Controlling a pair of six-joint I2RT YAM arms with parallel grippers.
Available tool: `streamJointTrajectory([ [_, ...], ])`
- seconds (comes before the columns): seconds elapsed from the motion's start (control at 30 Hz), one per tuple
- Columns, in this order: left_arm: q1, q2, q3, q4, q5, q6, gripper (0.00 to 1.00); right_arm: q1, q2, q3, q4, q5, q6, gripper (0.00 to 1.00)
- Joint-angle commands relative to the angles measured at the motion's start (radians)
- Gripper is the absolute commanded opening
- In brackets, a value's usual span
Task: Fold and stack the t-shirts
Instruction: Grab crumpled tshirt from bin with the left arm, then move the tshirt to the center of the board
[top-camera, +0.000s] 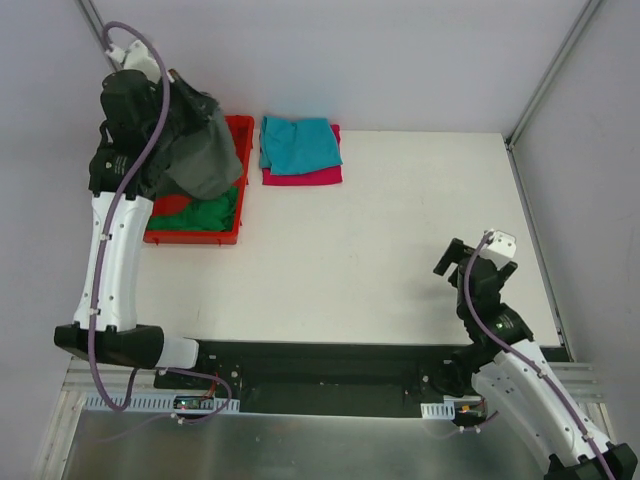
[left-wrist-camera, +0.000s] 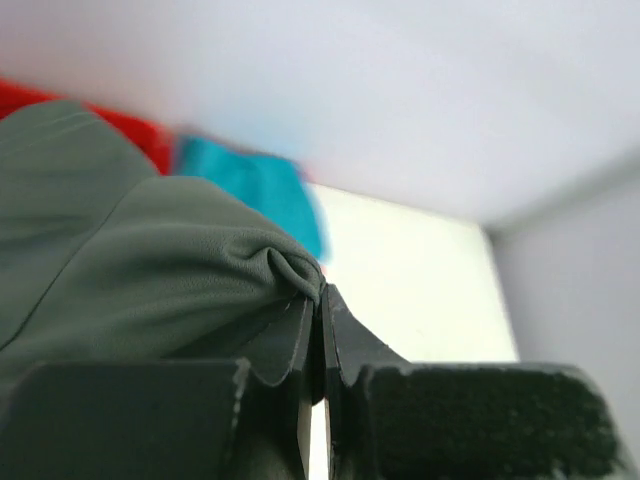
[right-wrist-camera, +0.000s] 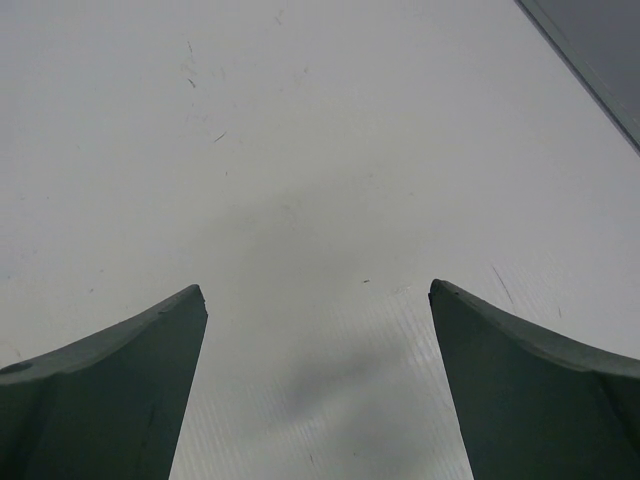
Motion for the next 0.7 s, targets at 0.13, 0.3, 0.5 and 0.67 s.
streamJointTrajectory([
  [0.13,-0.325,-0.137,-0.054,0.289,0.557,0.081,0.00,-0.002,-0.104,-0.035,0.024,0.030,-0.004,0.96],
  [0.3,-0.411,-0.124,-0.077,0.343,0.589,0.117,0.00,-0.001,-0.122,-0.036,0.009,0.038,0.002,0.96],
  [0.5,-0.411,-0.072,-0.288,0.351,0.306,0.154,0.21,-0.001,-0.098,-0.018,-0.048,0.085,0.029,0.96],
  [0.67,-0.332,0.089,-0.376,0.298,0.201,0.079,0.53,-0.002,-0.043,0.011,-0.123,0.147,0.068,0.96],
])
